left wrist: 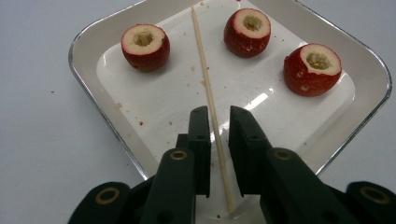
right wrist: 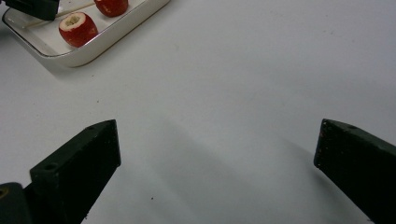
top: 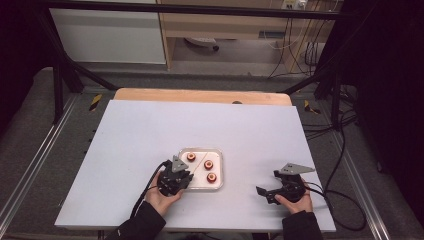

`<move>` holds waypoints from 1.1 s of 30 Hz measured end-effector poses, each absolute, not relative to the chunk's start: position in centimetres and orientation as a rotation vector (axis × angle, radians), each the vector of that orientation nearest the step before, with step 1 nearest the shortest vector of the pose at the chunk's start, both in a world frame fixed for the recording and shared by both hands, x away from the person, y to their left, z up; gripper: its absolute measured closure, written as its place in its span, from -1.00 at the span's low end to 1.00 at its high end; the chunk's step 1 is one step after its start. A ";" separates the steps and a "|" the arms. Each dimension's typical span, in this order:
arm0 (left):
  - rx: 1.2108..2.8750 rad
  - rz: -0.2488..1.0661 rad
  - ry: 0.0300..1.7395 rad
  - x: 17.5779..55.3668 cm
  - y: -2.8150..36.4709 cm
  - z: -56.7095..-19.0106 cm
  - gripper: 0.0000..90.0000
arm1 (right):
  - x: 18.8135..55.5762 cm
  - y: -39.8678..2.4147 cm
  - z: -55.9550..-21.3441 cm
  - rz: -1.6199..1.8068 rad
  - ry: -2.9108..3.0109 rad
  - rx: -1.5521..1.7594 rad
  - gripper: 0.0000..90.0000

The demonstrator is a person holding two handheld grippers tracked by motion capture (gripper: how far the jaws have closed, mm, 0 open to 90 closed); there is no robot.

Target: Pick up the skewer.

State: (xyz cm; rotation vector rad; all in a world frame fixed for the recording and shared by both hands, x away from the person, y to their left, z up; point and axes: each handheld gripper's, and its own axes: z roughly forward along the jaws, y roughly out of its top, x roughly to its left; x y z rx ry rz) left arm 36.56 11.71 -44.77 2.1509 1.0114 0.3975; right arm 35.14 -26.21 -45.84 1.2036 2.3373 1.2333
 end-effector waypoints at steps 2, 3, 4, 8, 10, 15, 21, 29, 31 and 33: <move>2.145 0.393 1.017 36.5 11.7 -44.8 0.80 | 35.1 -26.2 -45.9 1.231 2.337 1.202 -0.98; 2.142 0.397 1.021 36.5 11.7 -44.8 0.82 | 35.1 -26.2 -45.9 1.232 2.337 1.203 -0.98; 2.137 0.407 1.030 36.4 11.6 -44.8 0.84 | 35.2 -26.2 -45.9 1.231 2.338 1.196 -0.98; 2.124 0.422 1.054 36.3 11.5 -44.9 0.88 | 35.2 -26.2 -45.9 1.232 2.339 1.196 -0.98; 2.122 0.426 1.059 36.2 11.5 -44.9 0.90 | 35.2 -26.2 -45.9 1.233 2.339 1.197 -0.98; 2.110 0.448 1.076 36.1 11.4 -45.0 0.95 | 35.2 -26.2 -45.9 1.234 2.340 1.195 -0.98; 2.099 0.434 1.077 36.1 11.5 -45.0 0.96 | 35.2 -26.2 -45.9 1.233 2.342 1.196 -0.98; 2.063 0.416 1.054 36.1 11.9 -45.0 0.97 | 35.2 -26.2 -45.9 1.231 2.342 1.193 -0.98; 2.054 0.418 1.053 36.1 12.0 -44.9 0.97 | 35.2 -26.2 -45.9 1.231 2.342 1.193 -0.98; 2.047 0.419 1.045 36.0 12.2 -44.7 0.97 | 35.2 -26.2 -45.9 1.229 2.345 1.197 -0.98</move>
